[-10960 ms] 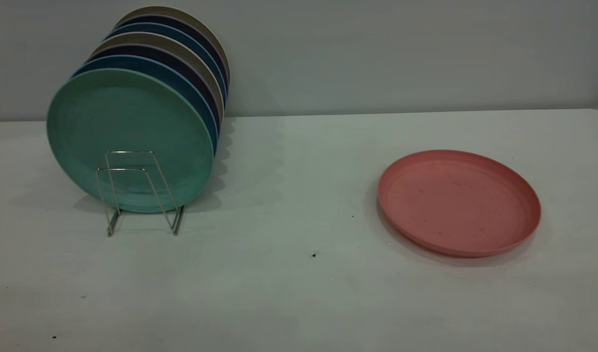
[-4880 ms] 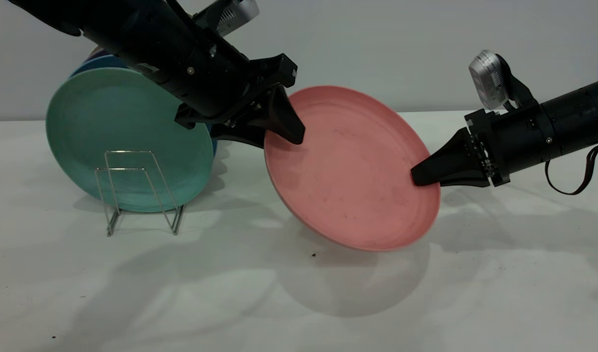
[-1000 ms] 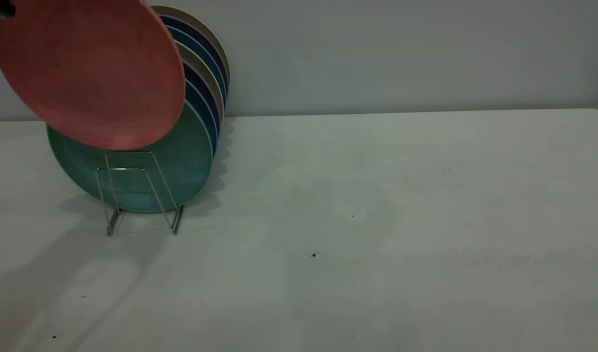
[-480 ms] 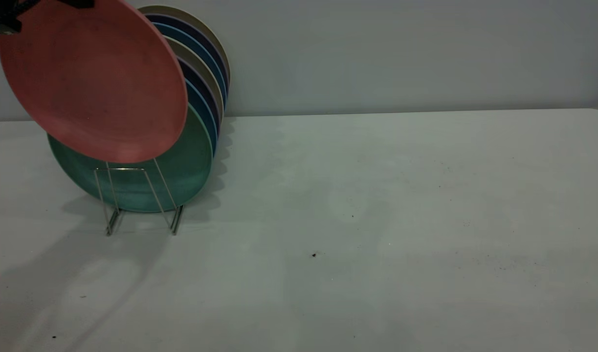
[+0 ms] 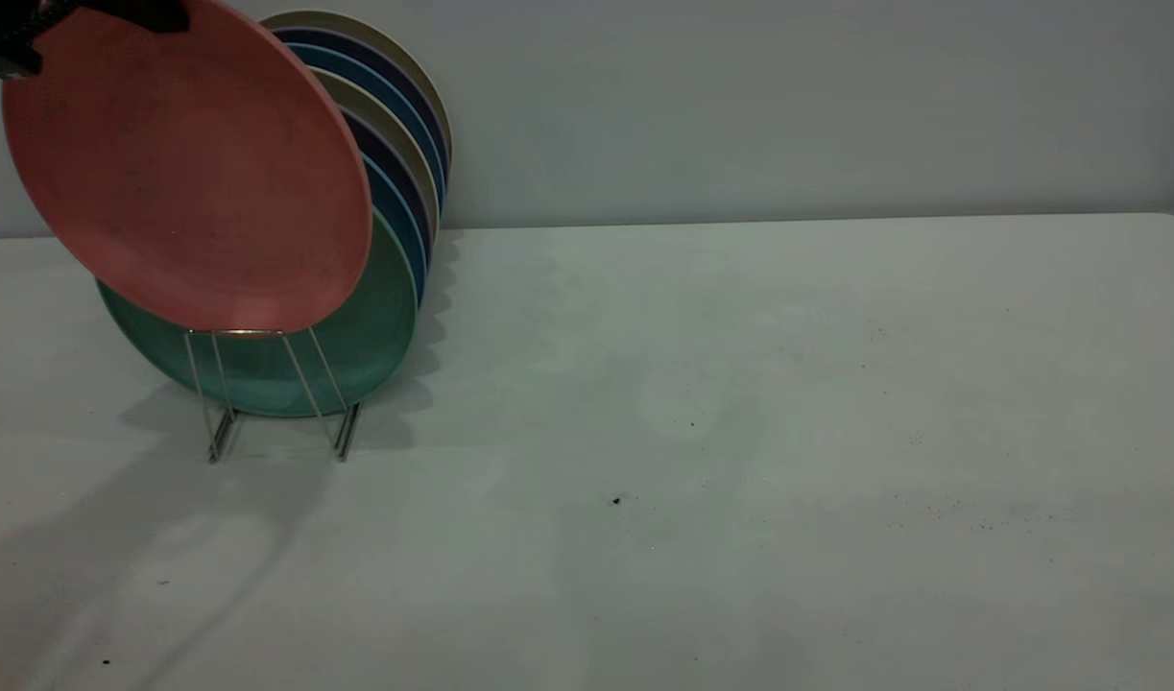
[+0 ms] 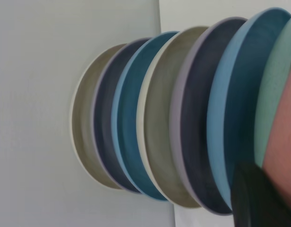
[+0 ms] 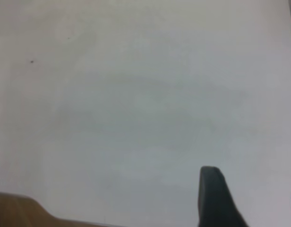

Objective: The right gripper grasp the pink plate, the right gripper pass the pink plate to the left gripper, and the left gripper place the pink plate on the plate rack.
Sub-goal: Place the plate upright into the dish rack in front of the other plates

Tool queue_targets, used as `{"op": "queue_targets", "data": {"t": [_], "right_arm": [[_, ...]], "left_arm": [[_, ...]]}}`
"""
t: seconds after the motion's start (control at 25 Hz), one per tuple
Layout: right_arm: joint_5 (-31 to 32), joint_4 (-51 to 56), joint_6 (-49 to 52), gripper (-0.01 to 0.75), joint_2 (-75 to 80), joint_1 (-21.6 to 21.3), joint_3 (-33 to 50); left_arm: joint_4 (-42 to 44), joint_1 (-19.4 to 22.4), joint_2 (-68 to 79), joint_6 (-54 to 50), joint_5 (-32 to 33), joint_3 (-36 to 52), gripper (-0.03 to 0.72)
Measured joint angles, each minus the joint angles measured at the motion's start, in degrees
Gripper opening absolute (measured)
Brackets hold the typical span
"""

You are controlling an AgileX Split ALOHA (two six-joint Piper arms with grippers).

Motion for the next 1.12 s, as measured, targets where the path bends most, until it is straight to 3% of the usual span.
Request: {"op": "queue_targets", "data": {"t": [0.44, 0.6, 0.88, 1.12], "right_arm": [[0.0, 0.0, 0.0, 0.401, 0.0, 0.0, 0.0], [0.0, 0.0, 0.0, 0.401, 0.0, 0.0, 0.0], [0.0, 0.0, 0.0, 0.401, 0.0, 0.0, 0.0], [0.0, 0.0, 0.0, 0.401, 0.0, 0.0, 0.0]], "left_arm": [[0.0, 0.0, 1.2, -4.2, 1.0, 0.0, 0.073], [0.0, 0.0, 1.3, -4.3, 1.5, 0.0, 0.143], [0.1, 0.0, 1.3, -8.9, 2.0, 0.0, 0.331], [0.1, 0.0, 1.3, -10.4, 2.0, 0.0, 0.379]]}}
